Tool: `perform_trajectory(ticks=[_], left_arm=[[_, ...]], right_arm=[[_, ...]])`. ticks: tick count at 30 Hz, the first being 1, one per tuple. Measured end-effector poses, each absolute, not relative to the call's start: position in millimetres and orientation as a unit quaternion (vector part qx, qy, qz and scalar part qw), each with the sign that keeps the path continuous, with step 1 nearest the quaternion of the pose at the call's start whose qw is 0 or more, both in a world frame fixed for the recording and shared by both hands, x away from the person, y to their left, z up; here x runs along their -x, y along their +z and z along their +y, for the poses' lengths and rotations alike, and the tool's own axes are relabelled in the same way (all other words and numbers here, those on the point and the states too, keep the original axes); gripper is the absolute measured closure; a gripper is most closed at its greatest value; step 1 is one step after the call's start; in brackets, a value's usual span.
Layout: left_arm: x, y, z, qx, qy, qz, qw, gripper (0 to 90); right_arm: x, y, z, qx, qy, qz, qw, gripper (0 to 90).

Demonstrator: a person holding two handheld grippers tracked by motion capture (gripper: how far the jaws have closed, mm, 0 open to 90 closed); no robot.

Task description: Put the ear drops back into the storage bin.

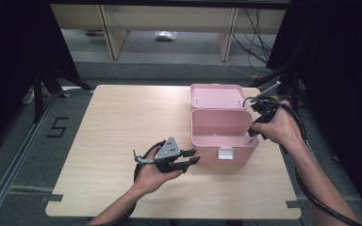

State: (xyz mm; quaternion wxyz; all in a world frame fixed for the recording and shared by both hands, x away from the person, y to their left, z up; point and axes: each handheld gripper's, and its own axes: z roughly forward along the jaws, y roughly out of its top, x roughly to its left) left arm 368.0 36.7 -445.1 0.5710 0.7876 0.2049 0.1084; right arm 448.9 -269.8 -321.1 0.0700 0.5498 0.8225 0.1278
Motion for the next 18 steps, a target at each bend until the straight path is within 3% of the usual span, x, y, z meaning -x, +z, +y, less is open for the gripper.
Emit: perform_trajectory(ticks=[8, 12, 18], left_arm=[[-368.0, -444.5, 36.9, -0.786, 0.108, 0.207, 0.572, 67.9], [-367.7, -444.3, 36.7, -0.787, 0.109, 0.205, 0.572, 67.9], [-367.4, -445.0, 36.2, -0.787, 0.107, 0.205, 0.572, 67.8]], right_arm=[[-452.1, -329.0, -270.0, -0.552, 0.104, 0.823, 0.076, 72.1], [-453.9, -331.9, -268.3, -0.566, 0.118, 0.815, 0.051, 72.1], [-454.5, -334.8, -264.9, -0.569, 0.099, 0.814, 0.066, 72.1]])
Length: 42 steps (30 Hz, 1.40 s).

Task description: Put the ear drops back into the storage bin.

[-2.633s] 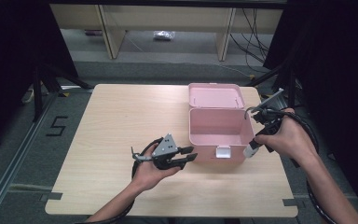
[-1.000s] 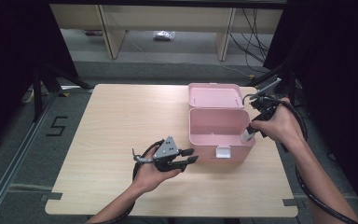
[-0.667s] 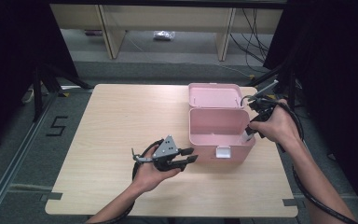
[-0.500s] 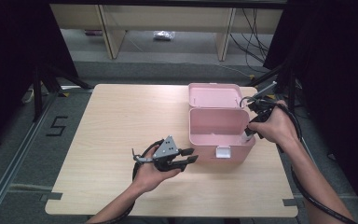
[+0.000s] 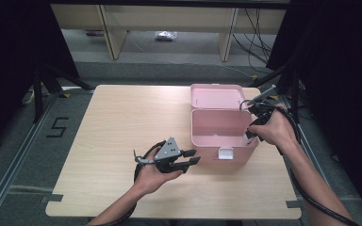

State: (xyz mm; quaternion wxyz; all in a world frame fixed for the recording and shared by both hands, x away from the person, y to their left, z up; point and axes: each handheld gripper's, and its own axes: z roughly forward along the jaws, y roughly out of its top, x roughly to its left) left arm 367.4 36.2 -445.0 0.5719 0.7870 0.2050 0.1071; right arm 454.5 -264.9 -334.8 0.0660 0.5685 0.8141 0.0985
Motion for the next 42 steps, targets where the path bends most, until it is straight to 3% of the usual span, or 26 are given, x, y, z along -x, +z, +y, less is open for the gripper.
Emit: perform_trajectory(ticks=[2, 6, 8, 13, 42], left_arm=[[-367.4, -445.0, 36.2, -0.787, 0.107, 0.205, 0.572, 67.8], [-367.5, -444.9, 36.2, -0.788, 0.107, 0.205, 0.571, 67.7], [-367.5, -444.7, 36.1, -0.788, 0.108, 0.205, 0.571, 67.7], [-367.5, -443.9, 35.9, -0.788, 0.109, 0.203, 0.571, 67.7], [-368.0, -443.3, 34.5, -0.790, 0.109, 0.200, 0.570, 67.4]], right_arm=[[-454.9, -337.5, -264.4, -0.577, 0.112, 0.808, 0.041, 72.1], [-456.5, -340.7, -264.4, -0.573, 0.096, 0.812, 0.061, 72.1], [-456.5, -342.5, -263.4, -0.580, 0.108, 0.807, 0.037, 72.1], [-458.8, -345.4, -264.1, -0.566, 0.107, 0.816, 0.053, 72.1], [-463.3, -361.9, -258.5, -0.574, 0.085, 0.813, 0.042, 72.1]])
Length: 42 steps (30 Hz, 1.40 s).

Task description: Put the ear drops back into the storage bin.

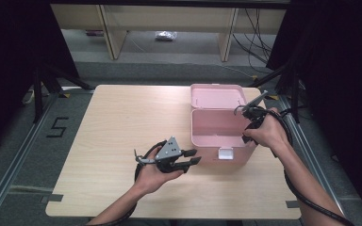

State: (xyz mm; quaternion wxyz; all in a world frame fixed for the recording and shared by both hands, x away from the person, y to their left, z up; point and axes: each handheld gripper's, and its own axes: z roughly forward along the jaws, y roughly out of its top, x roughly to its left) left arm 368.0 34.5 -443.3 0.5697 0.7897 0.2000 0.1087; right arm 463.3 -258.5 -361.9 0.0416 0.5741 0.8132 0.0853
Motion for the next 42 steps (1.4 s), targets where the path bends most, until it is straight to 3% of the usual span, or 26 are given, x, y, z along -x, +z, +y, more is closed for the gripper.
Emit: perform_trajectory(ticks=[42], left_arm=[[-367.6, -444.1, 33.4, -0.789, 0.108, 0.200, 0.571, 67.3]], right_arm=[[-469.0, -382.7, -255.6, -0.572, 0.064, 0.817, 0.041, 72.1]])
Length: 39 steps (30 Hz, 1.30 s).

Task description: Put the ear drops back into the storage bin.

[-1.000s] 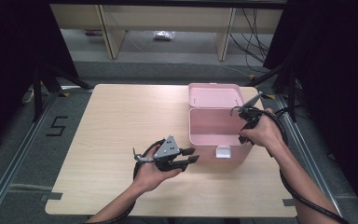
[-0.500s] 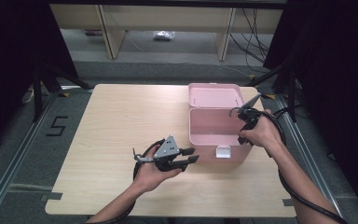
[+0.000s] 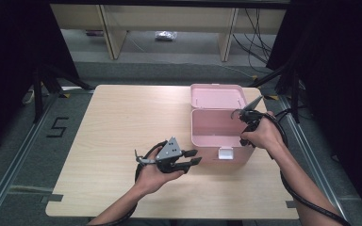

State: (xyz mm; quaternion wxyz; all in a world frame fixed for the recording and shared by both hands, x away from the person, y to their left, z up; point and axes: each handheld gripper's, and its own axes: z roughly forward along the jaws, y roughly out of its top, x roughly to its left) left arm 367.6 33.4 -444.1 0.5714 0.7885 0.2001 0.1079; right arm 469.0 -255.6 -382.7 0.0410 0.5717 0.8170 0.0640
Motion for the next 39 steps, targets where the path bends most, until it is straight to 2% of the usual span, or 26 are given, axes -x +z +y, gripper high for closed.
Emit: perform_trajectory(ticks=[39], left_arm=[[-366.8, -444.3, 33.0, -0.791, 0.107, 0.199, 0.568, 67.3]], right_arm=[[-474.3, -390.7, -249.6, -0.566, 0.044, 0.822, 0.040, 72.0]])
